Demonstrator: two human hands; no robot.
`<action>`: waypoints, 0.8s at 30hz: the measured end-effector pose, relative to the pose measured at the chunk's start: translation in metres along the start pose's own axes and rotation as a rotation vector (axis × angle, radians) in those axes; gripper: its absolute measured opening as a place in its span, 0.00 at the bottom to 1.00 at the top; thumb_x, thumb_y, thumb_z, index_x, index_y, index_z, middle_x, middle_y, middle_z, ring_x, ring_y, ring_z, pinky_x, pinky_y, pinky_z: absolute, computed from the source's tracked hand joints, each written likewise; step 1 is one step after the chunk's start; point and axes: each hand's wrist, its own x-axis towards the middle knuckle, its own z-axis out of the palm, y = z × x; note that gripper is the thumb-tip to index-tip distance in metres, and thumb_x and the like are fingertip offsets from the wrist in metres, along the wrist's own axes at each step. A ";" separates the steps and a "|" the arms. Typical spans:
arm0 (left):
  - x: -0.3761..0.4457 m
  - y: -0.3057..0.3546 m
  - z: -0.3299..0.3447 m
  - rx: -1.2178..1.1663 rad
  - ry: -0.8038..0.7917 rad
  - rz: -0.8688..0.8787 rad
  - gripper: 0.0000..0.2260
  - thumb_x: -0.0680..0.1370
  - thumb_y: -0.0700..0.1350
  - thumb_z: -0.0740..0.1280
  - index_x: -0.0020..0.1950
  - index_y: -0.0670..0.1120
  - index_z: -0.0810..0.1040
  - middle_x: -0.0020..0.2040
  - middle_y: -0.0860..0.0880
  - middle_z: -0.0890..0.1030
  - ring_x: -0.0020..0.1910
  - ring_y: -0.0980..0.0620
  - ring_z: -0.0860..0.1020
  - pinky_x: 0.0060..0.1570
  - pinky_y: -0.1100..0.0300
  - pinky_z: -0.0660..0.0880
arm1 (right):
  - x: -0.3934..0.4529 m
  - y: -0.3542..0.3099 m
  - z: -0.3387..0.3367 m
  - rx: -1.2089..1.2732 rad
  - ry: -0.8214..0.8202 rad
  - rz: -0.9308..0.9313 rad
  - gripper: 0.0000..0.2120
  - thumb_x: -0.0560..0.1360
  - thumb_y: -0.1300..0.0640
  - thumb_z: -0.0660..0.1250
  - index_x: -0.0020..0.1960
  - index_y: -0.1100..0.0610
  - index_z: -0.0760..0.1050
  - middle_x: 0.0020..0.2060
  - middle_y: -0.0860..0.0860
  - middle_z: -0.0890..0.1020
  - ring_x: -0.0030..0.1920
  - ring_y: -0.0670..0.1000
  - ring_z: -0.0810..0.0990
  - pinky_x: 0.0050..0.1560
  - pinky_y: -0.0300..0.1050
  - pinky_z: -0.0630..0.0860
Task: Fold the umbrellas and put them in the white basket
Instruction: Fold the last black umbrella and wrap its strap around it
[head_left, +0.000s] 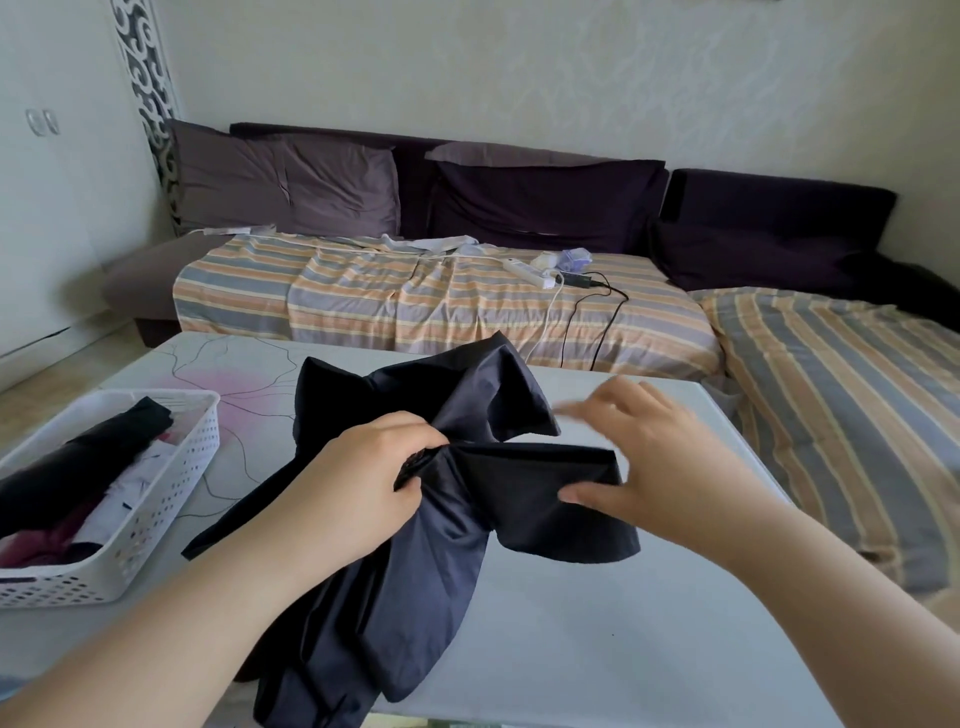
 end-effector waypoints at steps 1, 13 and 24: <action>-0.001 0.001 0.000 -0.006 0.008 -0.004 0.17 0.73 0.34 0.66 0.58 0.49 0.80 0.48 0.69 0.72 0.48 0.76 0.70 0.47 0.80 0.65 | 0.000 -0.003 0.001 0.012 -0.026 -0.041 0.12 0.72 0.44 0.70 0.49 0.51 0.79 0.45 0.46 0.74 0.45 0.48 0.74 0.45 0.47 0.73; -0.003 0.014 0.005 -0.008 0.039 -0.024 0.16 0.70 0.33 0.66 0.51 0.51 0.81 0.47 0.67 0.74 0.41 0.67 0.74 0.42 0.78 0.66 | -0.031 -0.103 0.087 0.374 0.009 -0.333 0.13 0.74 0.54 0.63 0.33 0.55 0.66 0.29 0.50 0.70 0.31 0.48 0.66 0.29 0.37 0.55; -0.008 0.003 0.004 0.109 -0.008 0.021 0.10 0.72 0.49 0.72 0.51 0.51 0.77 0.48 0.64 0.72 0.49 0.61 0.75 0.45 0.71 0.68 | 0.005 -0.145 0.104 0.658 -0.172 -0.219 0.16 0.77 0.57 0.60 0.60 0.65 0.77 0.55 0.63 0.80 0.56 0.62 0.76 0.56 0.52 0.73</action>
